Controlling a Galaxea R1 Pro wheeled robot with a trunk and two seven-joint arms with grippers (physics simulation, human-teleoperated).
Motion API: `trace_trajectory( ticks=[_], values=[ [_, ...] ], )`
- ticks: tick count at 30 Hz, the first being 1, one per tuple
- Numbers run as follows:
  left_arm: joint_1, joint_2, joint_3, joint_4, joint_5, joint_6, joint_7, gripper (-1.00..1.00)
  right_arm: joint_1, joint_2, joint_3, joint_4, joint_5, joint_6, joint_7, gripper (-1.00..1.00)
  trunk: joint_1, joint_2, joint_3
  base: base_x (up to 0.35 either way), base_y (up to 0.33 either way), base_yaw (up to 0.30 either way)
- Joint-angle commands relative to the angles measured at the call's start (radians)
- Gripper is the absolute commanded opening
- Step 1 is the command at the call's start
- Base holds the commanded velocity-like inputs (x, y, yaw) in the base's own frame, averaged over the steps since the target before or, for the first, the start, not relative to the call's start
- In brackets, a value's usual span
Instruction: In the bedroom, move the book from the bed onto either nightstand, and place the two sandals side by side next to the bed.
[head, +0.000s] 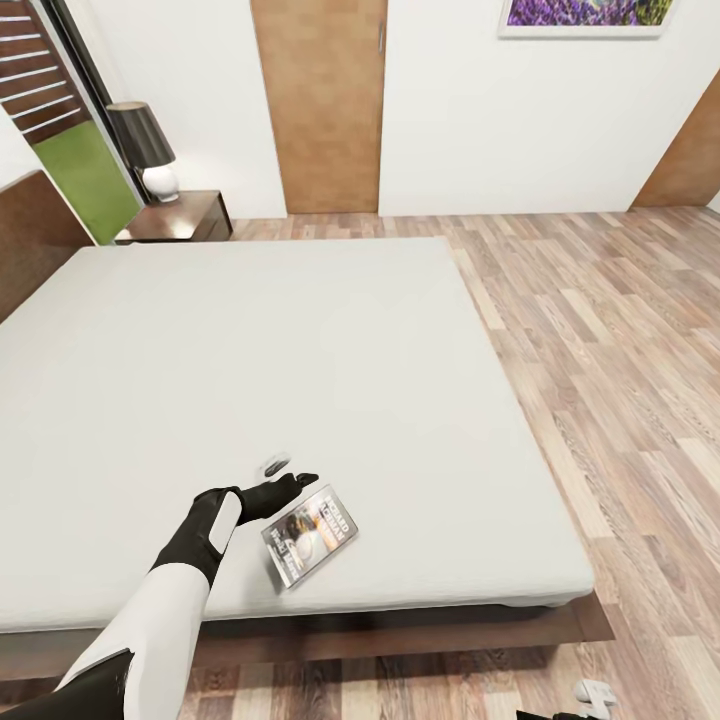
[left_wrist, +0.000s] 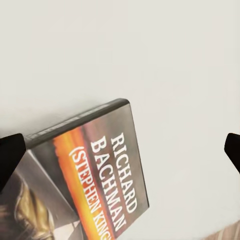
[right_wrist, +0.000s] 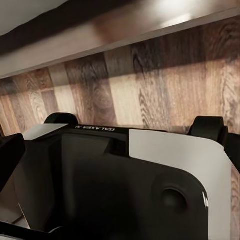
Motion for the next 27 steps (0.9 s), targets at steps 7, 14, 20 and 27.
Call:
trace_trajectory(
  ticks=[7,14,20,27],
  values=[
    [-0.001,-0.001,0.007,-0.001,0.004,0.008,-0.002,1.0,-0.001,0.001,-0.008,-0.001,0.008,0.008,0.007,1.0,0.027,-0.05,-0.023,0.0,0.0,0.0],
    [-0.001,-0.001,0.007,-0.001,0.004,0.008,-0.002,1.0,-0.001,0.001,-0.008,-0.002,0.008,0.009,0.007,1.0,0.054,-0.099,-0.045,0.0,0.0,0.0],
    [-0.001,-0.001,0.007,-0.001,0.004,0.008,-0.002,1.0,-0.001,0.001,-0.008,-0.001,0.008,0.008,0.007,1.0,0.073,-0.134,-0.06,0.0,0.0,0.0],
    [-0.001,-0.001,0.008,-0.001,0.004,0.008,-0.002,1.0,-0.001,0.001,-0.008,-0.002,0.008,0.009,0.007,1.0,0.073,-0.134,-0.06,0.0,0.0,0.0]
  ],
)
